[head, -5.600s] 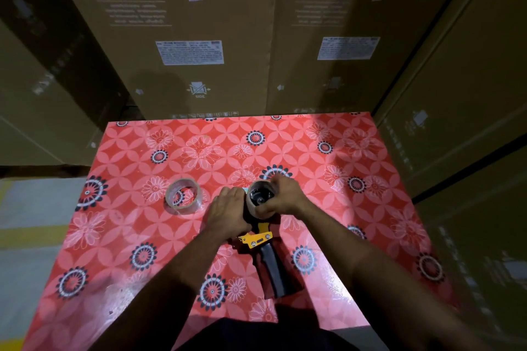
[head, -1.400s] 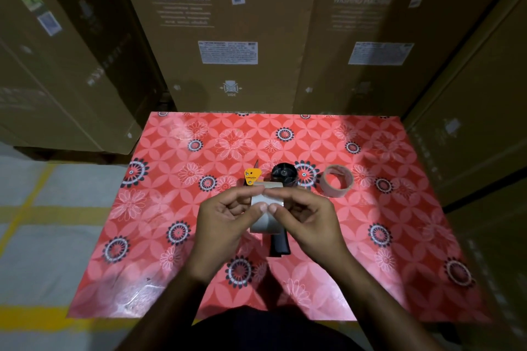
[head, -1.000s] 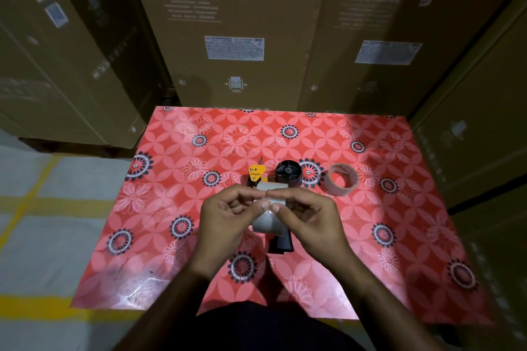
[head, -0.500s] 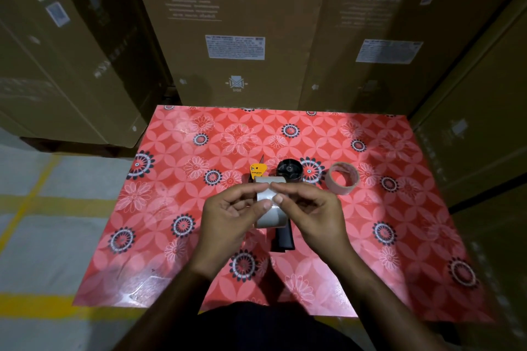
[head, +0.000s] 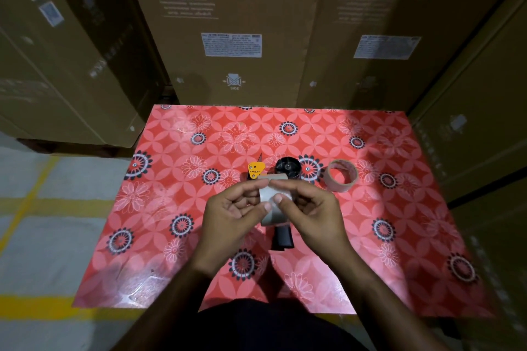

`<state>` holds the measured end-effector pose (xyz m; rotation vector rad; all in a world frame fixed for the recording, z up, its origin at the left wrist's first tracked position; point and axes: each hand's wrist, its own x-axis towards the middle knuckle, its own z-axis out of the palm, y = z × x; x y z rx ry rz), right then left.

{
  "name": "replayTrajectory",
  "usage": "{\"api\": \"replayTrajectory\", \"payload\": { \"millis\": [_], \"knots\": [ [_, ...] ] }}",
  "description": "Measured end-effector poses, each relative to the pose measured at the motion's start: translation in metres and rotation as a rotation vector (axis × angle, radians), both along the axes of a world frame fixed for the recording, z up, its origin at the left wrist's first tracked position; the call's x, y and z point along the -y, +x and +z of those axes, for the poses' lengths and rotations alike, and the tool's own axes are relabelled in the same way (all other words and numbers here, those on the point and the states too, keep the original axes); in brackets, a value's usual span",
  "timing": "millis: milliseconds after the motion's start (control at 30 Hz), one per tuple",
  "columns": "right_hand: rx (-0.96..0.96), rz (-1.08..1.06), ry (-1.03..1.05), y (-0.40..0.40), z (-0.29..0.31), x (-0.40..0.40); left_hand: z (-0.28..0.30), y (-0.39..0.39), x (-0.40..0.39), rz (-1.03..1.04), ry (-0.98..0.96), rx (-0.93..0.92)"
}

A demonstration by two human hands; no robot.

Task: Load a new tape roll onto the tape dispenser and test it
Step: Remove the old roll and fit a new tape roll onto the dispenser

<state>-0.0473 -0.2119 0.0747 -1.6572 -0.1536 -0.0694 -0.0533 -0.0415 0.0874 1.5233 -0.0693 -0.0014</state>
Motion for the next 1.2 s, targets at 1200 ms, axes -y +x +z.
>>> {"api": "replayTrajectory", "payload": {
  "millis": [1200],
  "knots": [
    [0.029, 0.032, -0.063, 0.0031, -0.0008, -0.0002, -0.0039, 0.0040, -0.0038, 0.081, 0.002, -0.009]
  ]
}}
